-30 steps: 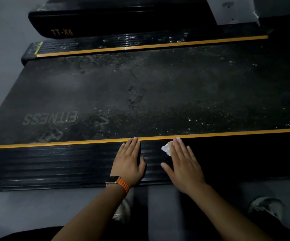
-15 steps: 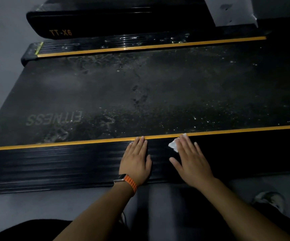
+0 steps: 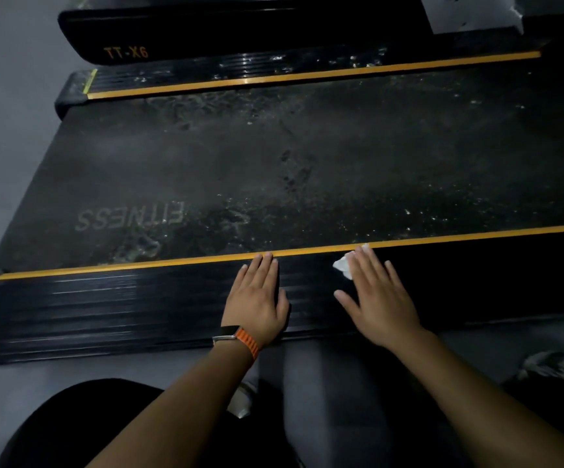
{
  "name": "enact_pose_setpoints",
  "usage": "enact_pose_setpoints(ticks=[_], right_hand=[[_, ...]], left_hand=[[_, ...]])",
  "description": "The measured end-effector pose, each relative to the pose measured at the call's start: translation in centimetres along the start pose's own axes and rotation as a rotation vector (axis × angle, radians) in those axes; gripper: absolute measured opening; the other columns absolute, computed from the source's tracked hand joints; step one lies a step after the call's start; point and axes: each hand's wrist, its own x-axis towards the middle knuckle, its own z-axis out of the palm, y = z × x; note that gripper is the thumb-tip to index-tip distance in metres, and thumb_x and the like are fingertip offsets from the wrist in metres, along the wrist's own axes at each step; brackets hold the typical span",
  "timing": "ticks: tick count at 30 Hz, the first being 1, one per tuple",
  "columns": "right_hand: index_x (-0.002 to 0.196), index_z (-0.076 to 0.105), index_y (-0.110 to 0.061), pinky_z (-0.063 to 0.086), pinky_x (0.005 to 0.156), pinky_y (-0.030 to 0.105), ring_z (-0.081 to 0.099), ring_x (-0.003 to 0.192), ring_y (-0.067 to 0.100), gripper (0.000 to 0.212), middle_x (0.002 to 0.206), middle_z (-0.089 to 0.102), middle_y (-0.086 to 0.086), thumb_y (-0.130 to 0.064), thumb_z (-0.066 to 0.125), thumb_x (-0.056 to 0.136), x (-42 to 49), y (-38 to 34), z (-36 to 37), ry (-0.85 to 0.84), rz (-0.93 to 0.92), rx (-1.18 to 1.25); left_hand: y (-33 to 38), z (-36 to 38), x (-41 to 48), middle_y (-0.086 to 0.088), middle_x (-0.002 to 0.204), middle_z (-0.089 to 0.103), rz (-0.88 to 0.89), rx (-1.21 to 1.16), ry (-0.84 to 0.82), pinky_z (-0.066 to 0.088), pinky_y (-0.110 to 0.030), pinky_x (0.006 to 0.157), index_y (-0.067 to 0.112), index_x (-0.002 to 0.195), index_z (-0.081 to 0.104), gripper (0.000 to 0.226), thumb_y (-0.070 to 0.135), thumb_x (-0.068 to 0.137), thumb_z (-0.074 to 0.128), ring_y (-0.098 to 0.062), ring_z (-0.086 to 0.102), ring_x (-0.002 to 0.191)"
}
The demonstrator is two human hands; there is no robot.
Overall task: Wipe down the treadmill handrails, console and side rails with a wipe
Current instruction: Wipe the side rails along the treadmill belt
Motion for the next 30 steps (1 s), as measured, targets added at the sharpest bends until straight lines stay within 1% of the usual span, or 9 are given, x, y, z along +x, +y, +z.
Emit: enact_pose_setpoints(ticks=[3,5,9,13,16,20,23,27,30], right_hand=[[0.166,0.015,-0.009,0.002,0.131,0.047,-0.007,0.162,0.024,0.094,0.175,0.006,0.009,-0.073,0.011,0.097,-0.1,-2.0,0.3,0.030,0.048,0.012],[0.165,0.021,-0.008,0.003,0.130,0.047,0.000,0.162,0.027,0.094,0.174,0.013,0.010,-0.072,0.017,0.098,-0.2,-4.5,1.1,0.030,-0.046,0.020],[0.166,0.020,-0.013,0.018,0.129,0.051,0.004,0.162,0.020,0.088,0.174,0.012,0.004,-0.071,0.024,0.099,-1.2,-4.5,1.5,0.019,-0.174,-0.044],[0.167,0.015,-0.016,0.015,0.130,0.051,-0.005,0.161,0.016,0.087,0.175,0.005,0.001,-0.070,0.017,0.100,-2.7,0.7,0.5,0.010,-0.061,-0.077],[0.167,0.016,-0.012,0.009,0.130,0.049,-0.001,0.162,0.023,0.091,0.175,0.009,0.007,-0.072,0.014,0.098,-3.2,0.3,0.6,0.031,0.051,-0.045],[0.165,0.022,-0.008,0.005,0.129,0.049,0.006,0.162,0.028,0.093,0.174,0.014,0.012,-0.073,0.024,0.098,-2.6,-4.9,2.3,0.065,-0.077,-0.026],[0.166,0.020,-0.011,0.009,0.128,0.050,0.007,0.162,0.023,0.090,0.174,0.015,0.008,-0.072,0.022,0.100,-3.0,-4.6,2.5,0.075,-0.150,-0.066],[0.166,0.021,-0.012,0.016,0.129,0.054,0.005,0.162,0.021,0.088,0.174,0.016,0.007,-0.070,0.023,0.100,-4.7,0.3,2.1,0.102,-0.064,-0.079],[0.164,0.025,-0.007,0.016,0.129,0.053,0.009,0.162,0.026,0.090,0.173,0.018,0.012,-0.069,0.028,0.099,-5.5,0.2,2.1,0.120,0.013,-0.057]], left_hand=[[0.0,0.1,0.1,-0.008,0.167,0.027,0.005,-0.001,0.011,0.011,-0.040,0.129,0.009,0.159,0.035,0.067,0.044,0.102,0.031,-0.021,0.018,0.157],[0.1,0.1,0.1,-0.009,0.166,0.031,0.008,-0.004,0.023,0.014,-0.040,0.129,0.008,0.157,0.039,0.067,0.044,0.101,0.032,-0.022,0.022,0.156],[0.1,0.1,0.1,-0.009,0.164,0.034,0.006,-0.006,0.038,0.016,-0.041,0.128,0.007,0.155,0.041,0.066,0.043,0.101,0.033,-0.022,0.024,0.155],[0.2,-0.1,0.1,-0.008,0.166,0.030,0.002,-0.004,0.019,0.013,-0.040,0.129,0.009,0.158,0.037,0.067,0.045,0.101,0.031,-0.021,0.020,0.157],[0.1,-0.1,0.1,-0.008,0.166,0.031,-0.003,-0.013,0.023,0.012,-0.039,0.129,0.010,0.158,0.037,0.067,0.045,0.101,0.030,-0.021,0.020,0.157],[0.0,0.0,0.0,-0.009,0.165,0.032,0.003,-0.009,0.026,0.015,-0.041,0.128,0.008,0.156,0.039,0.067,0.044,0.100,0.031,-0.022,0.021,0.156],[0.0,0.0,0.0,-0.010,0.164,0.035,0.007,-0.011,0.028,0.019,-0.043,0.128,0.007,0.155,0.042,0.067,0.043,0.099,0.030,-0.023,0.024,0.155],[0.1,-0.1,0.0,-0.009,0.166,0.031,-0.003,-0.015,0.016,0.017,-0.043,0.128,0.009,0.157,0.038,0.069,0.045,0.099,0.027,-0.021,0.020,0.156],[0.2,-0.2,0.1,-0.008,0.166,0.031,-0.005,-0.010,0.008,0.015,-0.041,0.129,0.009,0.157,0.038,0.068,0.045,0.100,0.028,-0.021,0.020,0.156]])
